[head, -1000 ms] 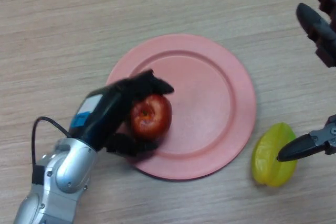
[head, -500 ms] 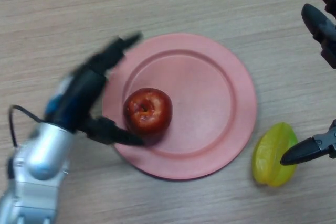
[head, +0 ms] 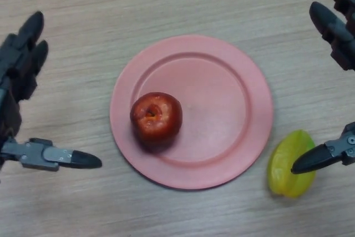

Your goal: Pick up the red apple and place it on the plate

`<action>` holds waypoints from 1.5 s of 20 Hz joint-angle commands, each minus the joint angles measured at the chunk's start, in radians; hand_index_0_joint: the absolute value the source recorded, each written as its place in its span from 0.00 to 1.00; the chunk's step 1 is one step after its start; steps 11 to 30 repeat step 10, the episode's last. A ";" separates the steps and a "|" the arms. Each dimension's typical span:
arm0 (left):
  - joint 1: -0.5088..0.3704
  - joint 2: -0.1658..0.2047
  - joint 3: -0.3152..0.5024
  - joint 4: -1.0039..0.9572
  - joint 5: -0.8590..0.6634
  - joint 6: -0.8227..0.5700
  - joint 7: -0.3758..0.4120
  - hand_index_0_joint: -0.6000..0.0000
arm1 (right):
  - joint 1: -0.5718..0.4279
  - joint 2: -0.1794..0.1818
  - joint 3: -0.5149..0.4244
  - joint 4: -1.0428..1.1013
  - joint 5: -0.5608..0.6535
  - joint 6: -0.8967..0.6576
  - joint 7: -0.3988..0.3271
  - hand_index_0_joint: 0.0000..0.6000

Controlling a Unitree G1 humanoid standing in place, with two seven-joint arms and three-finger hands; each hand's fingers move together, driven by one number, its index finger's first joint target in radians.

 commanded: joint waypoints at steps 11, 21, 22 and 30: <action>-0.022 0.052 0.108 -0.129 0.000 -0.094 -0.032 1.00 | -0.021 -0.005 -0.019 -0.038 0.023 -0.146 -0.006 0.00; -0.022 0.052 0.108 -0.129 0.000 -0.094 -0.032 1.00 | -0.021 -0.005 -0.019 -0.038 0.023 -0.146 -0.006 0.00; -0.022 0.052 0.108 -0.129 0.000 -0.094 -0.032 1.00 | -0.021 -0.005 -0.019 -0.038 0.023 -0.146 -0.006 0.00; -0.022 0.052 0.108 -0.129 0.000 -0.094 -0.032 1.00 | -0.021 -0.005 -0.019 -0.038 0.023 -0.146 -0.006 0.00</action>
